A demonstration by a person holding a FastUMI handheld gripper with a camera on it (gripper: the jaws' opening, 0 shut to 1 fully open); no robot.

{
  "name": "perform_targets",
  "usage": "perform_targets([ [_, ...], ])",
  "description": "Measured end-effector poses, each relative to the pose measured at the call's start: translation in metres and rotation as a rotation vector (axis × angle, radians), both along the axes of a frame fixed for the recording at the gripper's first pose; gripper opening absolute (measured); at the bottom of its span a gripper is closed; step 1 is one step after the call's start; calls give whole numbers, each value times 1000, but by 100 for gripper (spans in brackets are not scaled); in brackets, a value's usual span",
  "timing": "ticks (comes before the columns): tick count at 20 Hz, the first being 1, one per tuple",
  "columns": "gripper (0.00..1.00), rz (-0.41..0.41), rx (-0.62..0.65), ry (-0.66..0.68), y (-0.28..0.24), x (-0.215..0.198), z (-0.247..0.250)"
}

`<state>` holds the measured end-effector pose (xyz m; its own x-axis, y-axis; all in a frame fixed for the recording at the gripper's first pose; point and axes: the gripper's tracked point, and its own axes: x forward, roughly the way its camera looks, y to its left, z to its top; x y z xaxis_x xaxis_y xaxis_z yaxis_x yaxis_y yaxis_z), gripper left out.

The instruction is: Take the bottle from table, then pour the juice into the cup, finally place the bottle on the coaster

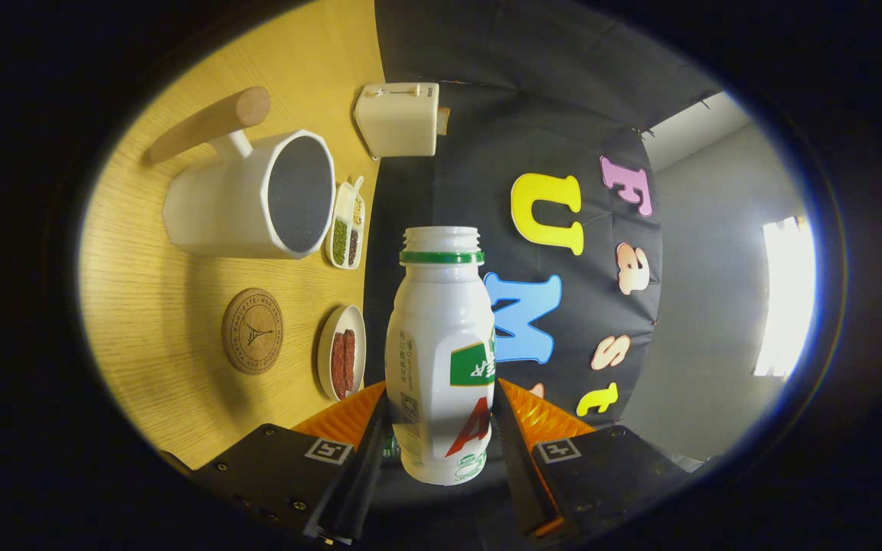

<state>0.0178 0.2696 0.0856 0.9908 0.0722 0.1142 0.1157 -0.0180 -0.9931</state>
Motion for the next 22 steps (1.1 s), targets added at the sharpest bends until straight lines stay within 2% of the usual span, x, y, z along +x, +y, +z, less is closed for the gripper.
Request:
perform_targets([
  [22,73,6,-83,-1,-2,6,1],
])
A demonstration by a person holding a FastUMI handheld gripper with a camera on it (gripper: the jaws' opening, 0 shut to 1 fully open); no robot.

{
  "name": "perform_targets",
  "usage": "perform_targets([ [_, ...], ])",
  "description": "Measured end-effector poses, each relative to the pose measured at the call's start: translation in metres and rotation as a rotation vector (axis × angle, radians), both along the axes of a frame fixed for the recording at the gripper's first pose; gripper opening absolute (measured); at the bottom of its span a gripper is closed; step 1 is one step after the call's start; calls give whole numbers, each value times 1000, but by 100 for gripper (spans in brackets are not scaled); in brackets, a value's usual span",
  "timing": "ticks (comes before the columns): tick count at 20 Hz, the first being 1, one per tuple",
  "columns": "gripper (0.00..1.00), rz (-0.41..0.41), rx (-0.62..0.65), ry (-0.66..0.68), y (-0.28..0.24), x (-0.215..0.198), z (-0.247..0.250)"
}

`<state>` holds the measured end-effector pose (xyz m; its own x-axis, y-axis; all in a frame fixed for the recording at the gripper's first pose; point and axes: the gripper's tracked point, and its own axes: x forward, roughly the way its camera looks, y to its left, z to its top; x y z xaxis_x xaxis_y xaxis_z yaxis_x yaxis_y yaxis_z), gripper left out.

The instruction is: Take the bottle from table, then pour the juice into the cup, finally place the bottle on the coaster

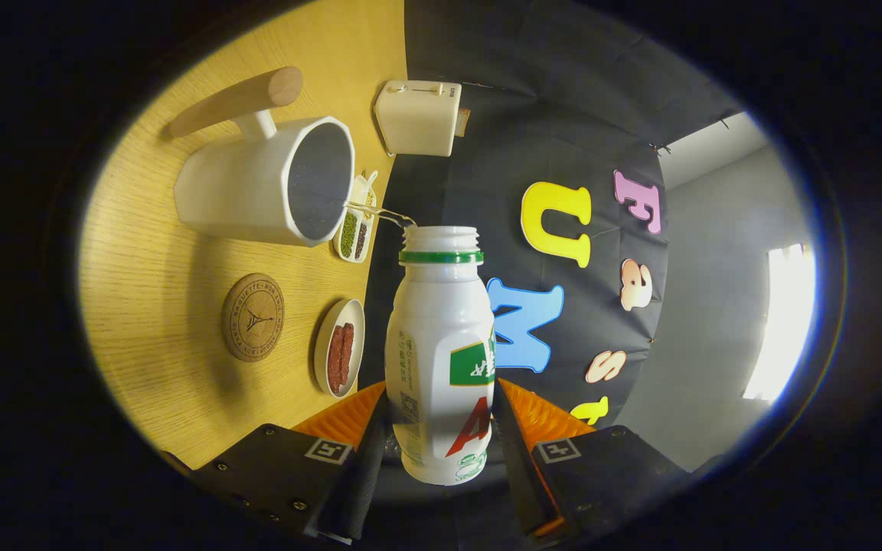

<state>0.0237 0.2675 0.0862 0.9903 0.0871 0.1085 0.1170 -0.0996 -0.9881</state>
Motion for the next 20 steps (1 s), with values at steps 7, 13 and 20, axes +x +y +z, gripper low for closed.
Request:
perform_targets([
  [7,73,5,-9,-11,1,-1,1],
  [13,73,7,-18,-16,2,-2,2],
  [20,73,5,-26,-19,0,0,2],
])
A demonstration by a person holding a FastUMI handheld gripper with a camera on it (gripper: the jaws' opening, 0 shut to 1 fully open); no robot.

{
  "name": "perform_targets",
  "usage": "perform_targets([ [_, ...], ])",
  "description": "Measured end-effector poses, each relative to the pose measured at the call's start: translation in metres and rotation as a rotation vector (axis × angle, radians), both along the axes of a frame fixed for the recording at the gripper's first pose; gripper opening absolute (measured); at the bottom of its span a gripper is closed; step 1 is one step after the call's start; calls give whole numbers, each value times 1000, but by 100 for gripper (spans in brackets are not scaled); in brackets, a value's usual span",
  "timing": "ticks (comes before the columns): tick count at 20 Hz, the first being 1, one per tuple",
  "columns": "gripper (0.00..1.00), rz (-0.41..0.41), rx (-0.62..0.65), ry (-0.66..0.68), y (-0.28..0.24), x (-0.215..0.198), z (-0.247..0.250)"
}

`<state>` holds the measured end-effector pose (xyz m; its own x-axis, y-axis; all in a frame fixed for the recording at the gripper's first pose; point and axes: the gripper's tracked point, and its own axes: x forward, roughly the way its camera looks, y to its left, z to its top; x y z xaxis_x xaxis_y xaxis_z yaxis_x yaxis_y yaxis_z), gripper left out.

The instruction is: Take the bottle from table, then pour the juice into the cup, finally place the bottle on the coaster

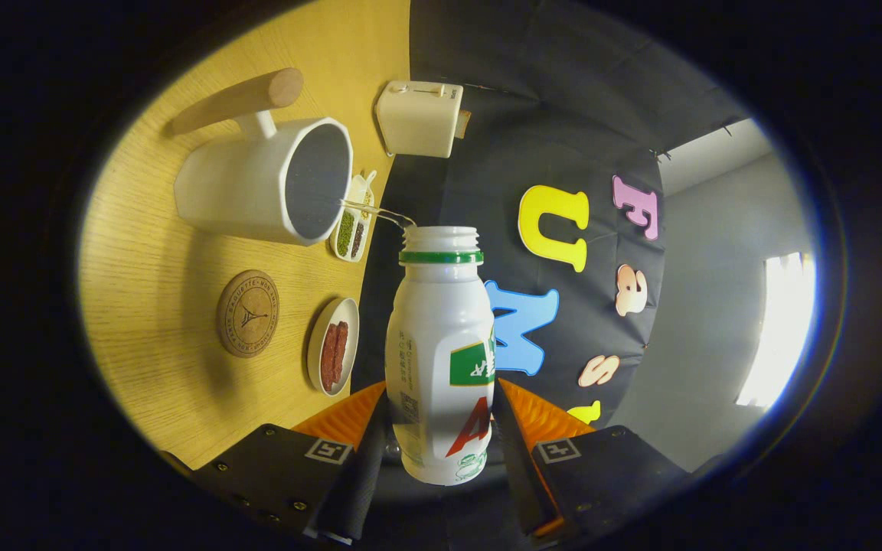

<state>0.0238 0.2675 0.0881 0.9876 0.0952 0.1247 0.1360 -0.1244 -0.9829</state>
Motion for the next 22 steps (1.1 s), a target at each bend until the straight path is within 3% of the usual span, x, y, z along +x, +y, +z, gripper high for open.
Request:
perform_targets([
  [22,73,-3,-15,-1,-3,1,0],
])
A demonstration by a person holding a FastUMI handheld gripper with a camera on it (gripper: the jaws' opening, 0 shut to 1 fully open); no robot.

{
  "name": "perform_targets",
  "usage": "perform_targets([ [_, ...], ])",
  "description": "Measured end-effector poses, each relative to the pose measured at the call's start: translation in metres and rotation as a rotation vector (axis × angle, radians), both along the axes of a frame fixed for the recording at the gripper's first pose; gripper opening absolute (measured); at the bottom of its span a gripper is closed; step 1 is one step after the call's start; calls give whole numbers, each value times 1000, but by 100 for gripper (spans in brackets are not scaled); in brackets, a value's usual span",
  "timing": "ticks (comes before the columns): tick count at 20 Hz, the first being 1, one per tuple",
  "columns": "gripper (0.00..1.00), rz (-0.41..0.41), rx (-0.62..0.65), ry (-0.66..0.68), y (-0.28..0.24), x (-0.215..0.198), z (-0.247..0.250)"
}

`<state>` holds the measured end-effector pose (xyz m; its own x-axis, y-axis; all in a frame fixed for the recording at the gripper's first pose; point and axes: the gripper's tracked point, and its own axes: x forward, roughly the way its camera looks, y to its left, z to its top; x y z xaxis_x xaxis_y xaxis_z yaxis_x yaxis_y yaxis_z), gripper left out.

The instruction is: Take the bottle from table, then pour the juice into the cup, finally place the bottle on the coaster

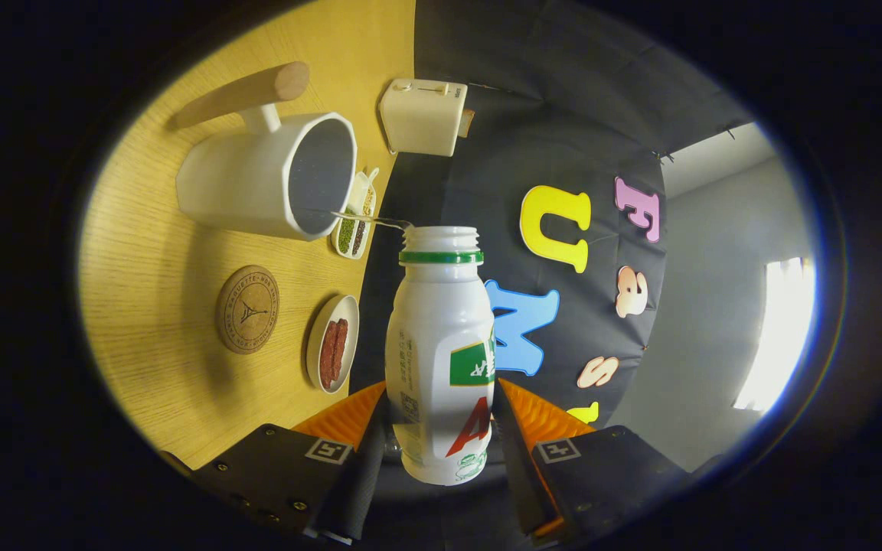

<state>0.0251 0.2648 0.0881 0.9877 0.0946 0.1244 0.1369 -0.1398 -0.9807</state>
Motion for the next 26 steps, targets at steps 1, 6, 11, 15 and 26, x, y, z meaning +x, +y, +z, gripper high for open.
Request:
perform_targets([
  [1,72,0,-2,1,0,0,0],
  [6,72,0,-11,-5,0,0,1],
  [11,73,-1,-17,-7,-1,0,1],
  [15,73,0,-27,-13,0,-1,2],
  [26,73,2,-56,-23,2,-1,3],
])
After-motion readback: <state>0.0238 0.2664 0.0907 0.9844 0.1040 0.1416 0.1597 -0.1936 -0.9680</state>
